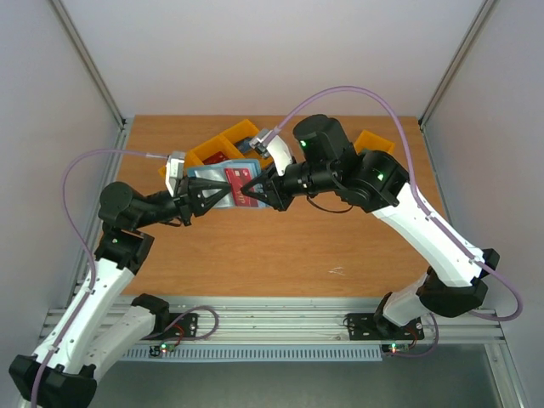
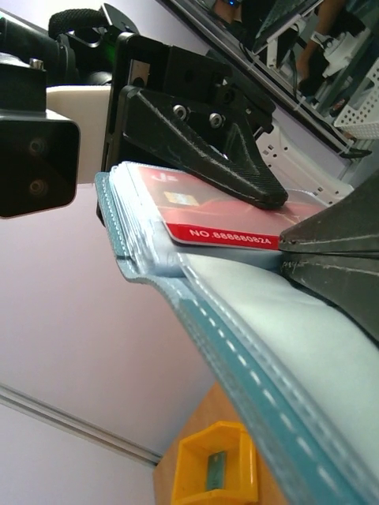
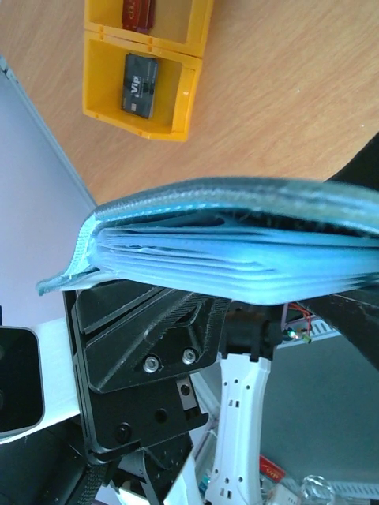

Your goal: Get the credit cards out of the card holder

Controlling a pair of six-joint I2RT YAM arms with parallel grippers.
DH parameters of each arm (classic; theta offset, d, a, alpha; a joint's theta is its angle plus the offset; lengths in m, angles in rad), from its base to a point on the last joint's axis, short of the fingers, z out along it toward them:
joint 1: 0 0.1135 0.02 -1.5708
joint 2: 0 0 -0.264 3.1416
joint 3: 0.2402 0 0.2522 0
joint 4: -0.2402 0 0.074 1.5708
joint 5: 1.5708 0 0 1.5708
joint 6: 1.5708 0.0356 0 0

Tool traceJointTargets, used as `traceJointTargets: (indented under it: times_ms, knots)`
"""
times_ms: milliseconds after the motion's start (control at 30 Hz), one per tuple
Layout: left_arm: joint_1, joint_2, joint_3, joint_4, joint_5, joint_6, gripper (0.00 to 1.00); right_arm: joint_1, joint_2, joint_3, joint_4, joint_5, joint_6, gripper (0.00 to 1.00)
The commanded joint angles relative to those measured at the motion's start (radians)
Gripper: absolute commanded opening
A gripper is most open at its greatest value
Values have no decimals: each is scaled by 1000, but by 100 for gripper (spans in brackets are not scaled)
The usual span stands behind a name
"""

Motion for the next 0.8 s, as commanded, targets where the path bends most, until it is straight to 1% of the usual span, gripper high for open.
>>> traceJointTargets:
  times_ms: [0,133,233,367,533,633,767]
  knots:
    - [-55,3,51,171,111,-6,0,22,101,-37,190,-92,-4,1]
    - [-53,-8,51,131,102,-1,0,-22,72,-88,218,-134,33,2]
    - [-52,-23,47,81,94,22,0,-53,16,-156,270,-171,48,7]
    - [-49,-34,43,47,90,47,0,-61,-22,-184,252,-196,30,15]
    - [-35,-47,39,24,76,46,0,-63,-84,-244,267,-204,29,21]
    - [-29,-52,39,22,82,41,0,-72,-117,-275,273,-207,32,21]
    - [-13,-53,39,18,105,42,0,-89,-153,-293,256,-216,28,26]
